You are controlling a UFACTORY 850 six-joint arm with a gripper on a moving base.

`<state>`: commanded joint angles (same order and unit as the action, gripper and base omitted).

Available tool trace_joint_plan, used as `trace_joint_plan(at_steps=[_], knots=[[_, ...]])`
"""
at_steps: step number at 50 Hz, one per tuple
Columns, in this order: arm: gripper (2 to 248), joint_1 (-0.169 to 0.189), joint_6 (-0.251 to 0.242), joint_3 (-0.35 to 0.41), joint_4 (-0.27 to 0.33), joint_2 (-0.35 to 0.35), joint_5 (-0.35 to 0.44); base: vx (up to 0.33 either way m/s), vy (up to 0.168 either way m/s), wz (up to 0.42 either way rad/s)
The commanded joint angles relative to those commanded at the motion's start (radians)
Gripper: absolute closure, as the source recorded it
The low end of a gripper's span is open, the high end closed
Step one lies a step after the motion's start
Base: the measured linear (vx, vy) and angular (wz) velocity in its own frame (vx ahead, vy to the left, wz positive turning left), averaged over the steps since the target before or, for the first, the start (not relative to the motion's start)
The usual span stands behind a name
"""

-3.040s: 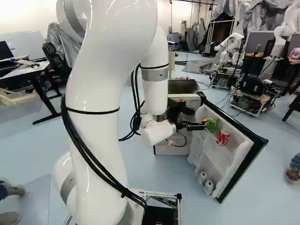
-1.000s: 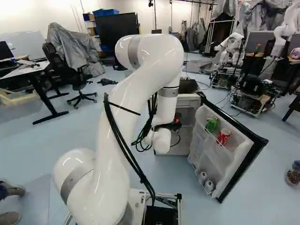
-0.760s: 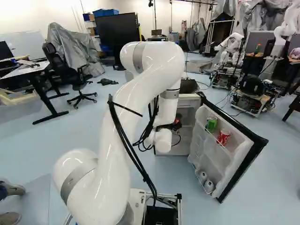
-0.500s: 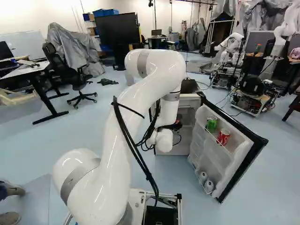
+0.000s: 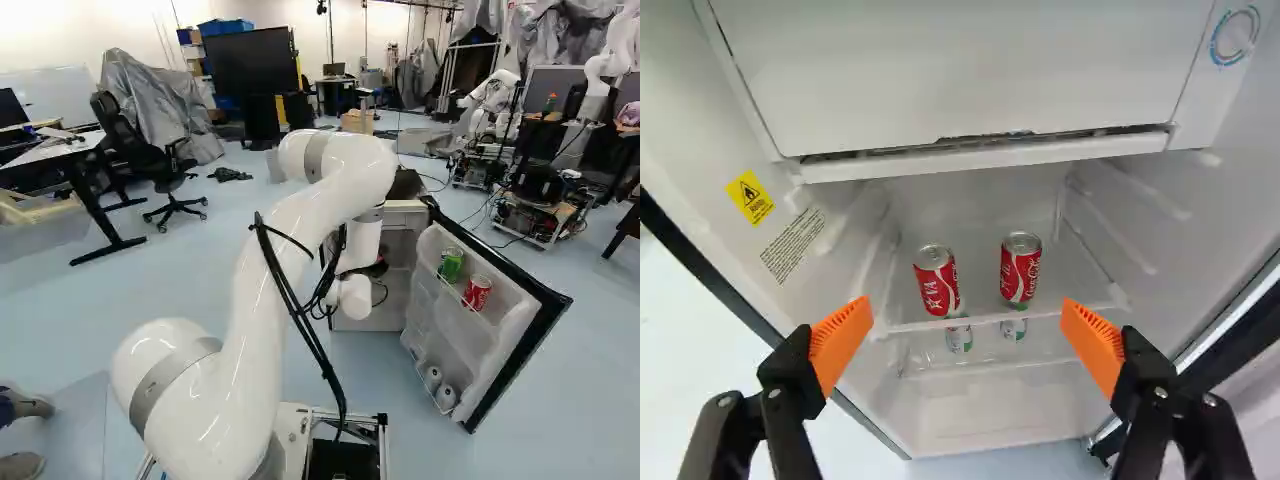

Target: Grab a drink from the fridge

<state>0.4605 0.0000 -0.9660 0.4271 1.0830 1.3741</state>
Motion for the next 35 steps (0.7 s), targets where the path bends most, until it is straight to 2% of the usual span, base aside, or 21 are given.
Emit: trace_joint_plan(at_steps=[35], knots=[[3,-0.036,0.000,-0.208,0.000,0.109,-0.069,0.000,0.000,0.000]])
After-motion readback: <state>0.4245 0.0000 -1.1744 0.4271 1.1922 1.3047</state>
